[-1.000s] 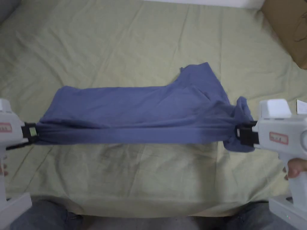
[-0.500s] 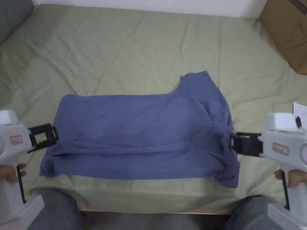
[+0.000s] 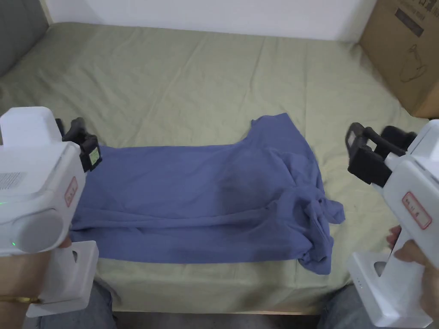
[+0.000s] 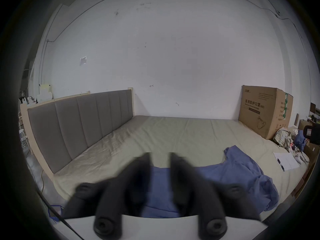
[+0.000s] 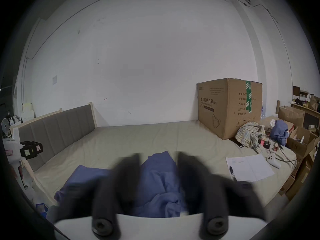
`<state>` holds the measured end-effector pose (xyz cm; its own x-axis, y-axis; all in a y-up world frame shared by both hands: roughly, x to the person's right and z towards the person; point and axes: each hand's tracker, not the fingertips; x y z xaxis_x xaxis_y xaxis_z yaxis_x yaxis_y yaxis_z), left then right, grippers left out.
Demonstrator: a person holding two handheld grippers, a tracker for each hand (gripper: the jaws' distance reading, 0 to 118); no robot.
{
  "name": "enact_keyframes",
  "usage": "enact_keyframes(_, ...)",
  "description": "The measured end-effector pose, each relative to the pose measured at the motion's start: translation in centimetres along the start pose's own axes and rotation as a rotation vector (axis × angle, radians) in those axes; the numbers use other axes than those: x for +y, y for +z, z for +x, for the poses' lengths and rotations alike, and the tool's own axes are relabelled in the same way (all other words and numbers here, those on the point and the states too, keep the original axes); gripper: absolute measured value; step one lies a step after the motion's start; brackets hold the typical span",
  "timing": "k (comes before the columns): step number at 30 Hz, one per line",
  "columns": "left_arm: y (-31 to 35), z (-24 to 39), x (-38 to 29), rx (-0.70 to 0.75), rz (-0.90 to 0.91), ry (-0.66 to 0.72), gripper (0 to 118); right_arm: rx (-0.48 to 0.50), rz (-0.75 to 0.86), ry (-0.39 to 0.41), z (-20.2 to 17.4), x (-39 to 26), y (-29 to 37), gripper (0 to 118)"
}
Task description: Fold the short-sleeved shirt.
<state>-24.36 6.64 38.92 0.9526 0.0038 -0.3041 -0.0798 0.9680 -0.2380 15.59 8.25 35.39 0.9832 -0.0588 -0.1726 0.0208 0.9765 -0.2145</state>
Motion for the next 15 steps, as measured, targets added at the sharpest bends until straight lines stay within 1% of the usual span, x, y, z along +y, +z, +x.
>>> enact_keyframes(1,-0.2,0.0,-0.2,-0.001,-0.009,0.005,13,-0.005,-0.001,-0.002,-0.4,-0.3,-0.1,26)
enact_keyframes(2,-0.2,0.0,-0.4,0.004,-0.013,0.013,6,-0.018,0.002,0.003,-0.6,-0.5,-0.1,1)
enact_keyframes(3,-0.3,0.0,-0.4,-0.007,-0.023,0.017,1,0.003,-0.006,0.004,-0.4,-0.8,-0.3,0)
enact_keyframes(4,-0.3,0.0,-0.4,-0.006,-0.033,0.022,0,0.022,-0.023,0.01,-0.4,-0.8,-0.4,0)
enact_keyframes(6,-0.9,-0.3,-0.3,-0.01,-0.059,0.024,0,0.015,-0.027,0.015,-0.8,-1.0,-0.6,0)
enact_keyframes(10,-3.2,-1.2,0.9,-0.02,-0.101,0.046,0,0.031,-0.039,0.029,-1.0,-0.5,-1.7,0)
enact_keyframes(11,-4.1,-1.4,1.3,-0.022,-0.118,0.063,0,0.034,-0.042,0.029,-0.5,-0.6,-2.6,0)
enact_keyframes(15,-9.7,-2.9,3.2,-0.037,-0.225,0.11,1,0.05,-0.051,0.056,-1.0,-0.3,-3.6,0)
